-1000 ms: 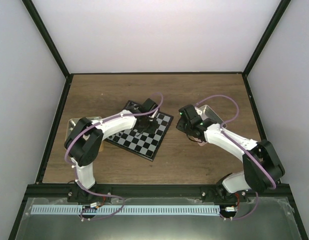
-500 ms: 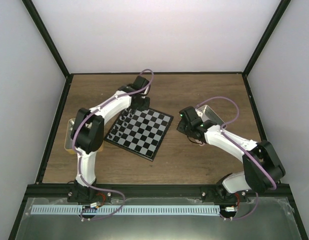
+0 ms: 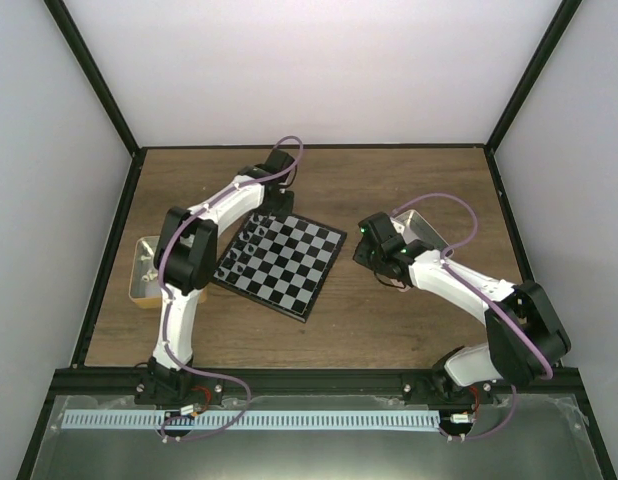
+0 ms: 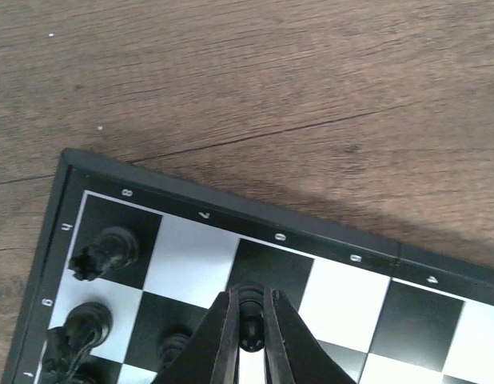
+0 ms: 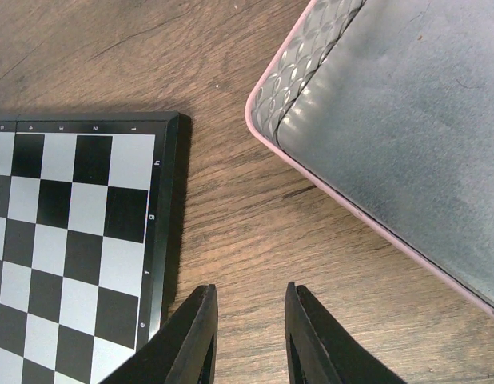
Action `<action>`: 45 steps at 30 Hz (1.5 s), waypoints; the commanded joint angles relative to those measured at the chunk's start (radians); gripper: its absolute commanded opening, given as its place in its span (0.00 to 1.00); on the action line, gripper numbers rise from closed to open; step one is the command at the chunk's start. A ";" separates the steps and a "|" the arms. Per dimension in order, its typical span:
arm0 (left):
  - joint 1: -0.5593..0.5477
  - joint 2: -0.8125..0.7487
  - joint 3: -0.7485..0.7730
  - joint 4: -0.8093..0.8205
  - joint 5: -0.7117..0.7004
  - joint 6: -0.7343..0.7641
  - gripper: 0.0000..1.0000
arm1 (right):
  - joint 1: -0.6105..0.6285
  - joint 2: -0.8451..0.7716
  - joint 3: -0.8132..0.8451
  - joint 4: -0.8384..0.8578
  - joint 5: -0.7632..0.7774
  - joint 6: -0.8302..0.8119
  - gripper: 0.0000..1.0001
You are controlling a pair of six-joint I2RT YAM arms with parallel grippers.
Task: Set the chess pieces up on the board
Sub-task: Place the chess piece on the chessboard.
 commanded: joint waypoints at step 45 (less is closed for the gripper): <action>0.040 -0.728 -0.353 0.177 0.030 -0.041 0.86 | -0.006 -0.365 0.053 -0.141 0.258 -0.165 0.61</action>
